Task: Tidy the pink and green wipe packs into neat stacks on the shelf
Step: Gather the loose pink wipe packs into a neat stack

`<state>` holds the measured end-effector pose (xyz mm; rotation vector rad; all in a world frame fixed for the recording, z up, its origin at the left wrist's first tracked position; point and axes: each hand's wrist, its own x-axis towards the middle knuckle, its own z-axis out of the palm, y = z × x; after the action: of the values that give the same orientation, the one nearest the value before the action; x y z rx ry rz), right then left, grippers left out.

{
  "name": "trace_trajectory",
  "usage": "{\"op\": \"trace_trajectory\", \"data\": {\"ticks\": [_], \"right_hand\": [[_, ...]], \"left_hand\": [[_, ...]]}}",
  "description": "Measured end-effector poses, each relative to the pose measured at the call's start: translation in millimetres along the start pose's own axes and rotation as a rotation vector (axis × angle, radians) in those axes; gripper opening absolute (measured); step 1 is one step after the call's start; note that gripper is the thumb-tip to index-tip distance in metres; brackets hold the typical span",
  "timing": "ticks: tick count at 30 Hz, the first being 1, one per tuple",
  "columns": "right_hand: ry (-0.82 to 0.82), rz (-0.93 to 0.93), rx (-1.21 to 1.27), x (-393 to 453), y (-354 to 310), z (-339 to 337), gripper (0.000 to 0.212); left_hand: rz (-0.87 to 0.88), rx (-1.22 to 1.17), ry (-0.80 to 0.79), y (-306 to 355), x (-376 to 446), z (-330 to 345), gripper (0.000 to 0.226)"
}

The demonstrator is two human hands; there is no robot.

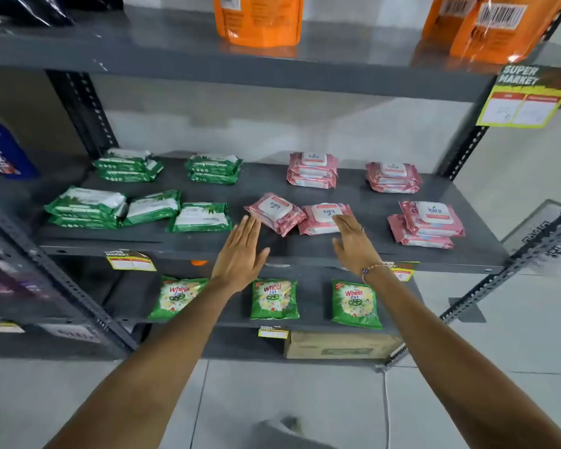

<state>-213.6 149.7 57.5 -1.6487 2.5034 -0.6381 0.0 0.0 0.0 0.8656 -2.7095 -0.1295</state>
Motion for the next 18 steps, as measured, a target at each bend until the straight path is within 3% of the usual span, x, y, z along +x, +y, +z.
{"op": "trace_trajectory", "data": {"ticks": [5, 11, 18], "right_hand": [[-0.16, 0.037, -0.009, 44.7, 21.1, -4.2, 0.063], [-0.383, 0.025, -0.146, 89.9, 37.0, 1.6, 0.1], [-0.42, 0.011, -0.311, 100.4, 44.9, 4.8, 0.1]], "left_hand": [[-0.108, 0.021, -0.023, -6.0, -1.2, 28.0, 0.074], [-0.101, 0.008, -0.011, -12.3, -3.4, 35.7, 0.071], [-0.193, 0.055, -0.012, -13.0, -9.4, 43.1, 0.067]]}}
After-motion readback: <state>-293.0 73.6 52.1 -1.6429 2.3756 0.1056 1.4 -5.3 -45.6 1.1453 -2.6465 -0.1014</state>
